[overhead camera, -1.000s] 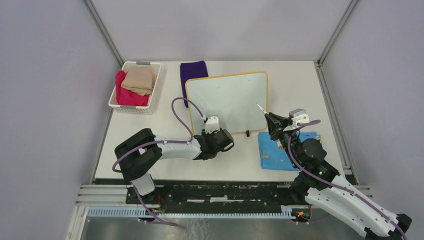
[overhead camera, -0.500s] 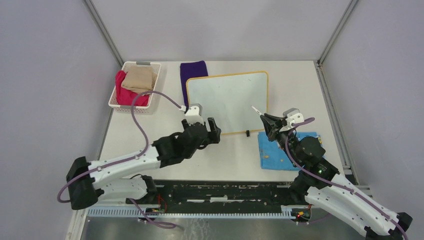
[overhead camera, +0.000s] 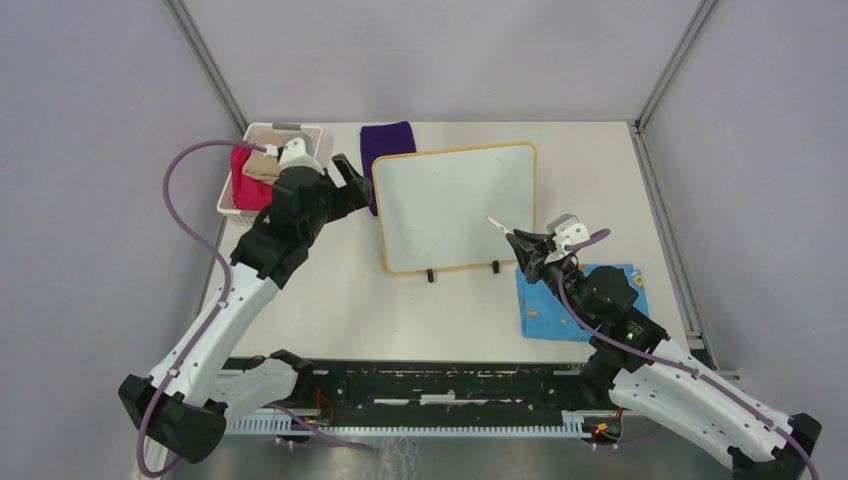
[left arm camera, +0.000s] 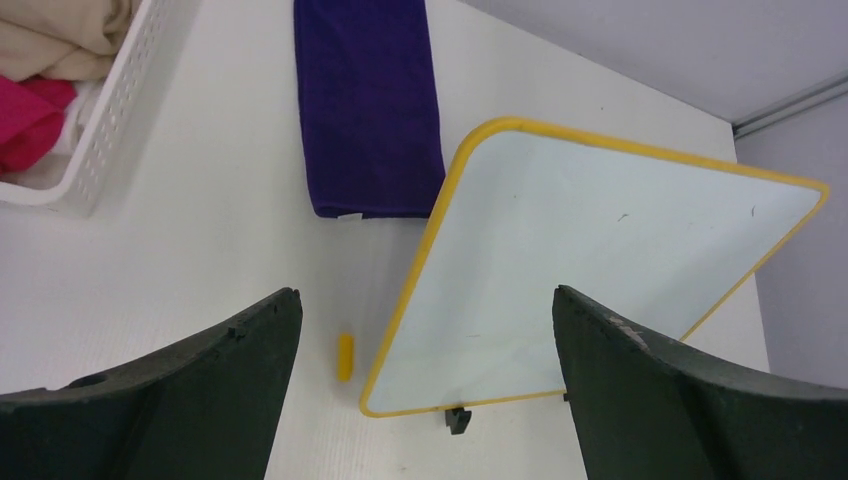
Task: Write a sentence on the whiteboard
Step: Move the whiteboard stand to the center of the board, then write a sentence on the whiteboard.
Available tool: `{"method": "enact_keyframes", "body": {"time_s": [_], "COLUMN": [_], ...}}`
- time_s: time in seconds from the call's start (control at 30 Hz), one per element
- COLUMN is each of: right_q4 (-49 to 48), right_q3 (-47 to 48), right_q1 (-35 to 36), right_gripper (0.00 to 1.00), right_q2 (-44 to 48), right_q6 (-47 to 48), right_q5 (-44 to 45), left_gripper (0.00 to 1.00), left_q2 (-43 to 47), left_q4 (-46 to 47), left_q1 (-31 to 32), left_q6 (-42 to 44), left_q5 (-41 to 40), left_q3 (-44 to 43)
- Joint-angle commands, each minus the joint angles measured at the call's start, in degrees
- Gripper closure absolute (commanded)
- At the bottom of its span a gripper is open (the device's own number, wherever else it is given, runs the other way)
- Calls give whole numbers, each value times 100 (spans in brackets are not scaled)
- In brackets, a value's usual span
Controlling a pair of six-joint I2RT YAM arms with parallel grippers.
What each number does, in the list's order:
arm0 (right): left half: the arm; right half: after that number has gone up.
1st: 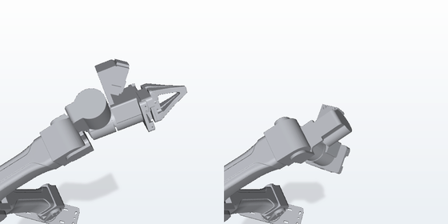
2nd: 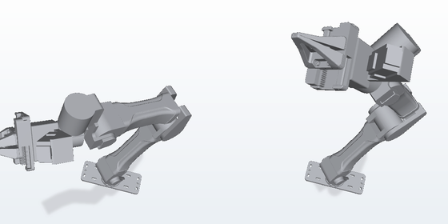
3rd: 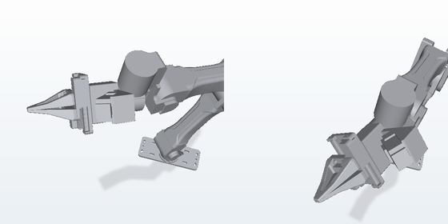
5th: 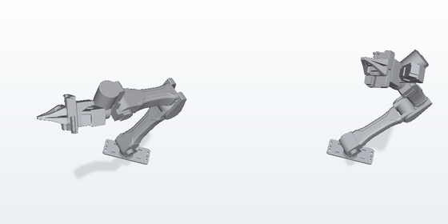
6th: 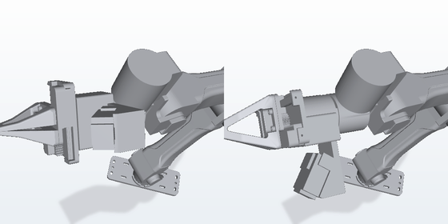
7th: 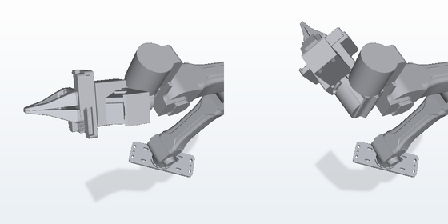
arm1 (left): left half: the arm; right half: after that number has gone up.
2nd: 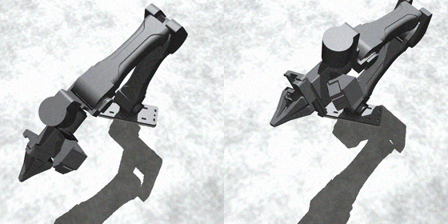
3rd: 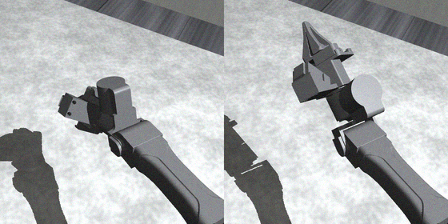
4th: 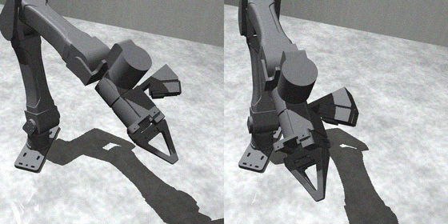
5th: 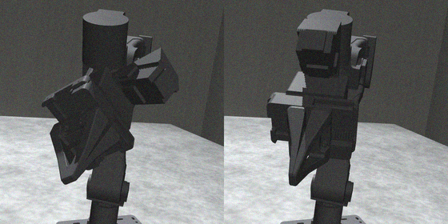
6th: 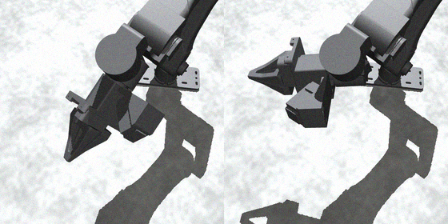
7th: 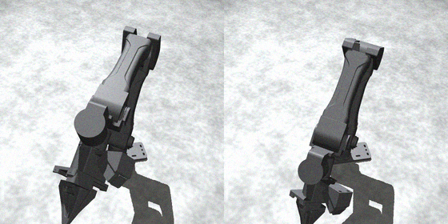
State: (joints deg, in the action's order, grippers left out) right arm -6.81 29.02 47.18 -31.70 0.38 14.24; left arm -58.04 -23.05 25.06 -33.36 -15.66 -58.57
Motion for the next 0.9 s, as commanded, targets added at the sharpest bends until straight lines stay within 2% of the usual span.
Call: {"method": "enact_keyframes", "body": {"time_s": [0.0,0.13,0.23,0.3,0.37,0.47,0.63,0.77,0.87], "right_q4": [-356,-409,-496,-522,-576,-647,-675,-671,-688], "right_q3": [254,207,167,166,142,145,233,263,230], "right_q1": [-4,-15,-10,-6,-3,-7,-7,-12,-7], "right_gripper": [100,100,100,100,100,100,100,100,100], "right_q2": [10,37,18,-2,-15,-59,-180,-218,-238], "right_q6": [90,84,65,64,43,-29,-29,-178,-192], "right_q5": [-190,-221,-304,-325,-353,-428,-550,-557,-570], "left_gripper": [0,0,0,0,0,0,0,0,0], "left_q2": [-150,67,363,569,661,505,263,83,-175], "left_q4": [-626,-752,-579,-113,277,448,1525,2699,2889], "left_q1": [-44,-45,-42,-45,-38,-44,-199,-527,-534], "left_q6": [74,15,61,396,1343,1174,1226,1317,1675], "left_q5": [-226,-384,-406,129,1013,655,1053,2123,2606], "left_q3": [-807,-807,-464,-101,125,150,713,1367,1430]}}
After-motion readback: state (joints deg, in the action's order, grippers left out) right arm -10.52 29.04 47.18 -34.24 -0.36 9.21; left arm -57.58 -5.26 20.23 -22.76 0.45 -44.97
